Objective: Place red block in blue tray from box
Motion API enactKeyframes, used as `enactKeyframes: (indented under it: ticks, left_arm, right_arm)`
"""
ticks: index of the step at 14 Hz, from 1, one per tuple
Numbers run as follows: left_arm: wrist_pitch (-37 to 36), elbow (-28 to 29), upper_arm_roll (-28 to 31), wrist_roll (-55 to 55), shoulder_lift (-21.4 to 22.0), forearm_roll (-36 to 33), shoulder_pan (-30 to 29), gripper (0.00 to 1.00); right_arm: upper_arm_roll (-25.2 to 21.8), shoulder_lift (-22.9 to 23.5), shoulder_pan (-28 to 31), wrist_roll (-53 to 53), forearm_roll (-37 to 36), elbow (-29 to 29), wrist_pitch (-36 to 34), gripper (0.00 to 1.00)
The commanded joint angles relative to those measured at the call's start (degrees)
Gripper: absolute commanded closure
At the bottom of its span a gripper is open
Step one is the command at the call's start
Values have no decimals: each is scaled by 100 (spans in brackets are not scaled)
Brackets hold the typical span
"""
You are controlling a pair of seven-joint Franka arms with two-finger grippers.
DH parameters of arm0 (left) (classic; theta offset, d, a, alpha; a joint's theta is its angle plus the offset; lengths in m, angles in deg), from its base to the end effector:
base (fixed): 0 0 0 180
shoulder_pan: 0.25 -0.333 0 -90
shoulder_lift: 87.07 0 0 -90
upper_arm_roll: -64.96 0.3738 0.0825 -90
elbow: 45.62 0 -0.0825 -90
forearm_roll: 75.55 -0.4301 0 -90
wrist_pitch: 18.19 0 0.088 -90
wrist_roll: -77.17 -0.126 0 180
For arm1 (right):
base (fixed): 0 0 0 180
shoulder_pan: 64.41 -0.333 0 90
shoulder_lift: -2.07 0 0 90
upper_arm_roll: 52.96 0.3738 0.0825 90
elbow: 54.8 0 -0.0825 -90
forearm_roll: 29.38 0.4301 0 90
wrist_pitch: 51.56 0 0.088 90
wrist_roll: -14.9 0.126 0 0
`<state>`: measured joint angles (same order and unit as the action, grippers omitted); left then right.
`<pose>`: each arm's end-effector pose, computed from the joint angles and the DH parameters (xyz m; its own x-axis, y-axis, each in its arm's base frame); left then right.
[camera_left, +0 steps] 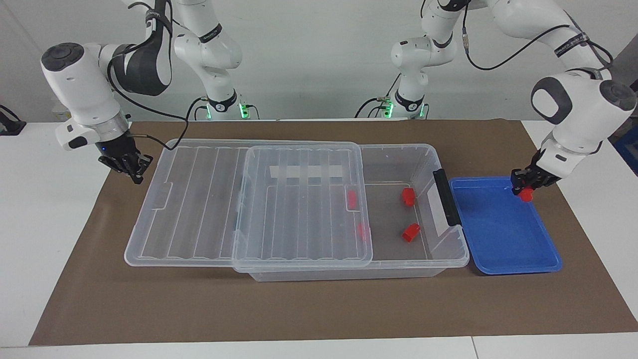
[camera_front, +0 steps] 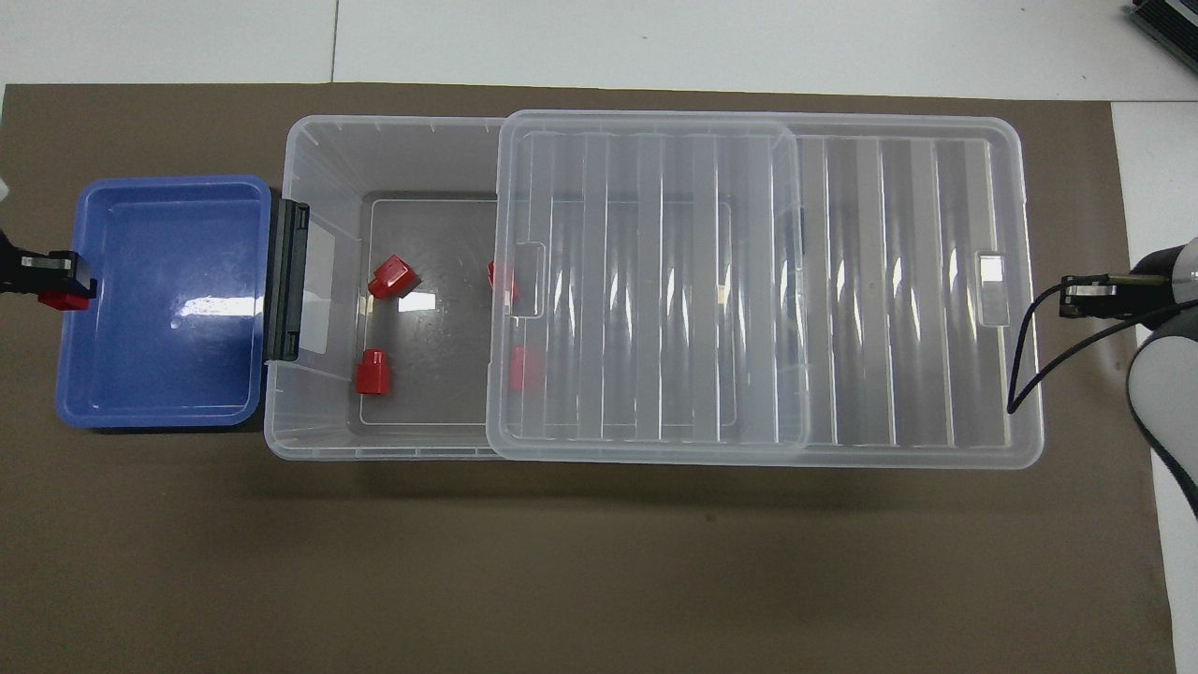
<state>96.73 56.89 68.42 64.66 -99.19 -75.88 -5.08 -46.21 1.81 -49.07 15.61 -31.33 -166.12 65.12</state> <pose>0.6663 0.0951 0.4516 0.9970 -0.0774 0.0014 -0.0773 -0.9968 -0.0187 0.6045 -0.0937 0.5129 0.9845 -0.1457 0.0980 -0.1494 -0.9883 0.0311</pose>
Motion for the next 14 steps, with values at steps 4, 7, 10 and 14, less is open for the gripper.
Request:
enactKeyframes:
  ticks: [4,7,10,14]
  left_arm:
    - [1163,682,58,-823,-448,41,18,100]
    - [1392,682,49,-886,-572,59,-149,100]
    - [1410,682,49,-886,-581,68,-167,100]
    - [2041,1041,40,-632,-599,120,-115,100]
  right_arm:
    - [45,228,-67,-80,29,-56,540,100]
    - [63,238,-111,-133,29,-47,506,100]
    - [71,246,-401,-106,29,-47,567,100]
    - [71,246,-778,-28,29,-47,585,100]
